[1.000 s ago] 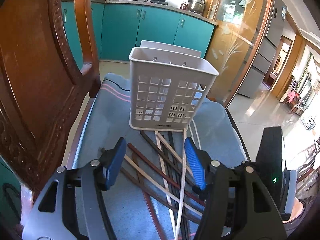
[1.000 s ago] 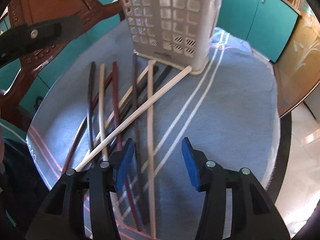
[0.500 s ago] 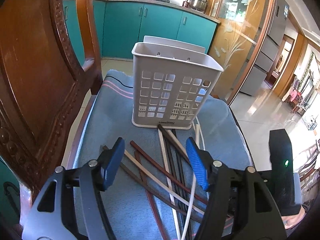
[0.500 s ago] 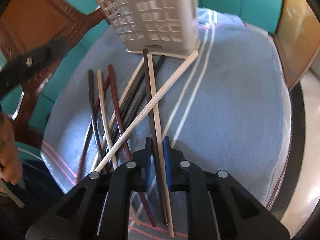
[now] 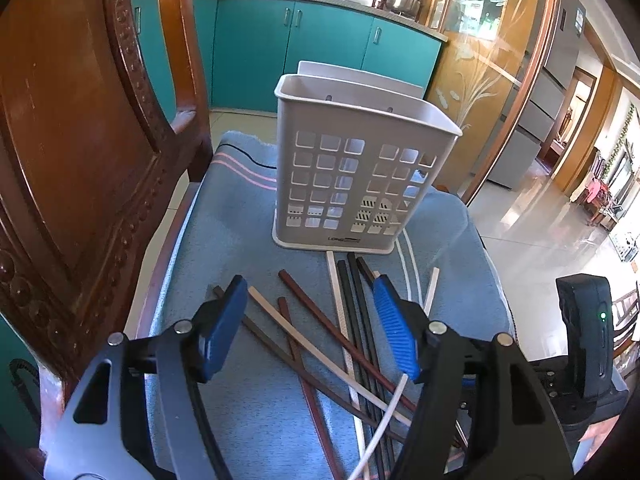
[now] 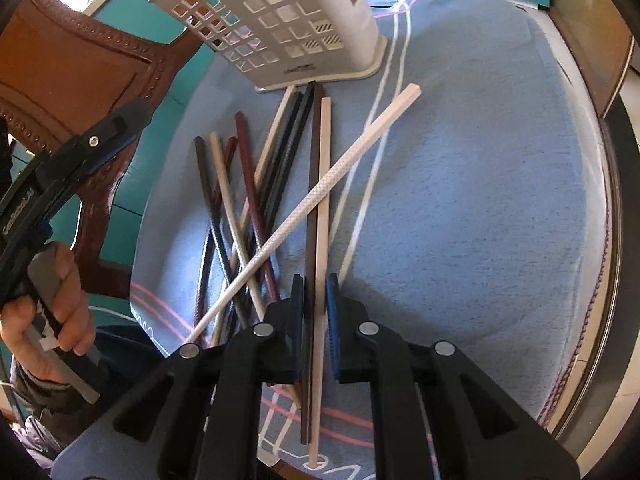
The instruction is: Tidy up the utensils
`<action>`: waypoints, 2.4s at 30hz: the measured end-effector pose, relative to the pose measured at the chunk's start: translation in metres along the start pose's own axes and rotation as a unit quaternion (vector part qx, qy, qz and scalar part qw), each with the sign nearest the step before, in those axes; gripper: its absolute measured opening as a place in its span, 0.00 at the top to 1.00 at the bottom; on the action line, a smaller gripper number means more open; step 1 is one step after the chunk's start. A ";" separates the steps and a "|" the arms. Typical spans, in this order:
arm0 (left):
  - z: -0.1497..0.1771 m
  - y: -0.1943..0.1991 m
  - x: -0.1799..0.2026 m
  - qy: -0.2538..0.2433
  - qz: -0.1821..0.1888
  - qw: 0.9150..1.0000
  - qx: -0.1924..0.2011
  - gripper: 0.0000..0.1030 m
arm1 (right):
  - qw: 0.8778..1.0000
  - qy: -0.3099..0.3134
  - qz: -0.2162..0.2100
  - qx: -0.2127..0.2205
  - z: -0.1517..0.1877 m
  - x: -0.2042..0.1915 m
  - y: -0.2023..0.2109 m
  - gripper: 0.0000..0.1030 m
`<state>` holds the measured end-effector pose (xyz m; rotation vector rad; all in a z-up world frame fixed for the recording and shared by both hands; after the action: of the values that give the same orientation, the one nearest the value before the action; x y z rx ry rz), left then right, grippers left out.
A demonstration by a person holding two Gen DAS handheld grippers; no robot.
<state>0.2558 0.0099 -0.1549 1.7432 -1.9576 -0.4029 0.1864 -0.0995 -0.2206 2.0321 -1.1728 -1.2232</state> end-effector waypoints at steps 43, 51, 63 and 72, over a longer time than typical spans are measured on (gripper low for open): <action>0.064 -0.061 -0.012 0.034 0.008 0.989 -0.144 0.78 | 0.994 0.040 0.090 0.050 -0.045 0.025 -0.013 0.93; 0.055 -0.054 0.007 0.011 0.027 0.991 -0.129 0.86 | 0.994 0.032 0.098 0.045 -0.042 0.031 -0.013 0.93; 0.058 -0.070 -0.004 -0.010 -0.035 0.990 -0.137 0.60 | 0.989 0.061 0.126 0.057 -0.042 0.016 -0.022 0.93; 0.053 -0.077 0.003 -0.022 -0.039 0.989 -0.144 0.66 | 0.983 0.086 0.150 0.068 -0.047 0.009 -0.028 0.91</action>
<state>0.2924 -0.0089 -0.2393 1.6386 -1.7618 -0.7196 0.2410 -0.0941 -0.2232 1.9223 -1.4458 -0.8253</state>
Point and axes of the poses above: each gripper's, at about its wrist camera, not at the fingertips, and y roughly against the way its jaws point, x to its right, z to its underside, the point moved 7 cm from there along -y, roughly the way its jaws point, and after that the axes turned 14 degrees about x, right-handed, at the moved point
